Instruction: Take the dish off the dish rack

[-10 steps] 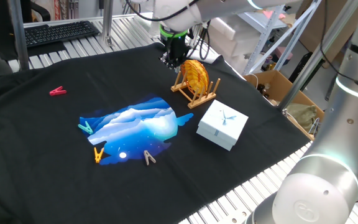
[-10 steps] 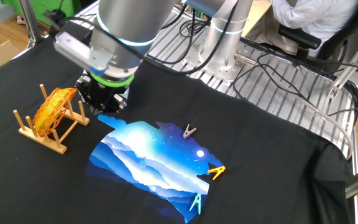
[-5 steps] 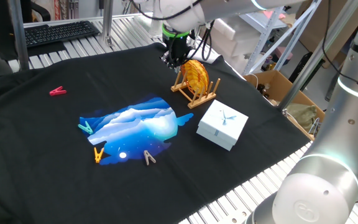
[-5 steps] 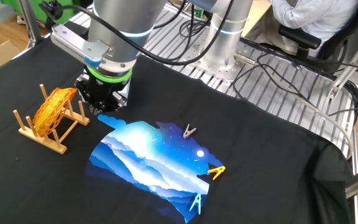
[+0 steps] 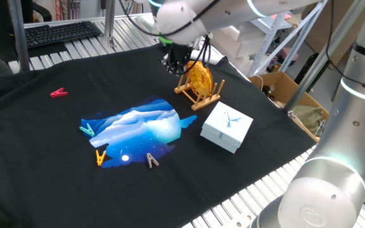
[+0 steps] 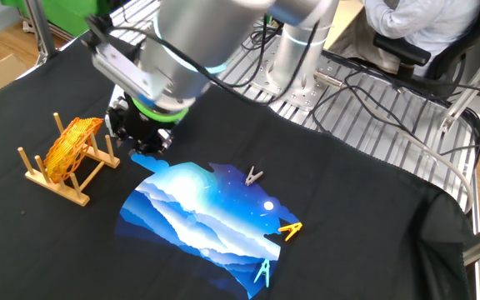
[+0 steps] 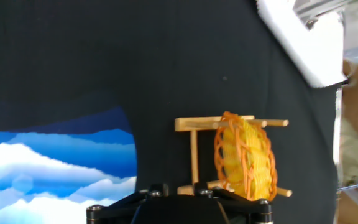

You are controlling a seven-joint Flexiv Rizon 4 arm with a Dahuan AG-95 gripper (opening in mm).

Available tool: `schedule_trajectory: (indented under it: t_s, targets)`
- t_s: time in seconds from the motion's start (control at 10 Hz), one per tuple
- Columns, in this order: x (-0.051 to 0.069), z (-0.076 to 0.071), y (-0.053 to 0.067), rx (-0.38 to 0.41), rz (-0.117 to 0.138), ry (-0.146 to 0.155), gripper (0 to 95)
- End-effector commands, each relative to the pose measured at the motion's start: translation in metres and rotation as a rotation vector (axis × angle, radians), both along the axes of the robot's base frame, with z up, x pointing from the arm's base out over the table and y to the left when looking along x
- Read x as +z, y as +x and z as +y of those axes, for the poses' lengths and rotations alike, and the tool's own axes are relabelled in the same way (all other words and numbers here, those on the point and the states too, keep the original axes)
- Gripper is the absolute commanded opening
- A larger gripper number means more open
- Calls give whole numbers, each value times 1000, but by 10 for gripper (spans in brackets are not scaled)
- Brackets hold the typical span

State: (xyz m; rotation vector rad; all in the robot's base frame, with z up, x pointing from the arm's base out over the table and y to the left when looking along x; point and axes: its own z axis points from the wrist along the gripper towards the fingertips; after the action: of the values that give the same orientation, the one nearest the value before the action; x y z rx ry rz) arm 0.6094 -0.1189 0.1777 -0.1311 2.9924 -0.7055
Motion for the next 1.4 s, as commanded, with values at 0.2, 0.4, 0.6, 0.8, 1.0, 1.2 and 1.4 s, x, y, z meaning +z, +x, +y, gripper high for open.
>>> schedule_trajectory:
  t_s: [0.2, 0.4, 0.6, 0.8, 1.0, 1.2, 1.4]
  targets:
    - [-3, -6, 6, 17, -18, -27, 760]
    - [-3, -10, 12, 30, -10, -32, 760]
    - [-3, -14, 18, 50, -4, -40, 570]
    - [-4, -18, 22, 75, 10, -43, 570]
    - [-6, -21, 27, 73, 9, -45, 570]
    - [-5, -25, 31, 75, 13, -41, 570]
    - [-6, -26, 32, 104, 39, -31, 0]
